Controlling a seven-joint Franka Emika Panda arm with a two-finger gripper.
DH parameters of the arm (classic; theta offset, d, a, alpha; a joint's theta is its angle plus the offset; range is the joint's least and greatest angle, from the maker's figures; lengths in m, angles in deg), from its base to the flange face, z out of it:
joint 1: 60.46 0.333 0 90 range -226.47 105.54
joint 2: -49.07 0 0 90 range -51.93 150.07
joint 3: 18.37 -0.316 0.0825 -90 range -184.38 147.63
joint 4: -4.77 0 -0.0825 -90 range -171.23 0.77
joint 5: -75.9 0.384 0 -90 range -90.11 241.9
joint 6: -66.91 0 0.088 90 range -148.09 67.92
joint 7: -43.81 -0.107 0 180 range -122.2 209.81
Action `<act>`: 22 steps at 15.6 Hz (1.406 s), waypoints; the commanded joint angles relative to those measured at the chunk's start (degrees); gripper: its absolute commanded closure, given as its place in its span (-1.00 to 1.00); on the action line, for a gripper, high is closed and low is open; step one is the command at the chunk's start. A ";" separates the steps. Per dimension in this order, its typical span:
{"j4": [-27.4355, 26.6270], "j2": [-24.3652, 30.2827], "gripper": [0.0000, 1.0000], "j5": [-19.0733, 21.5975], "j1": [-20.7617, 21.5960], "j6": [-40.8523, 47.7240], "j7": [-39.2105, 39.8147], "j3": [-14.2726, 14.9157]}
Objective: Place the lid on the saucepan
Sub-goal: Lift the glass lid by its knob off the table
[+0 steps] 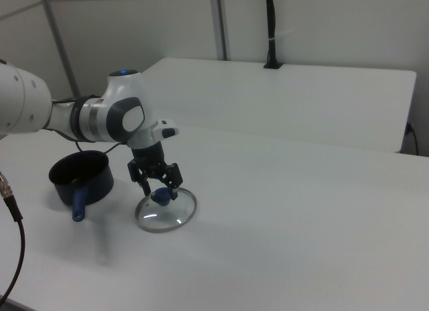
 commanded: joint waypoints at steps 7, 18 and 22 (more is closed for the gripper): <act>-0.36 -1.33 0.08 0.39 -0.28 -3.51 1.55 0.04; 14.49 2.53 0.09 6.29 5.06 13.80 -5.12 -0.05; 14.58 2.62 0.09 5.58 12.97 13.45 -11.70 0.04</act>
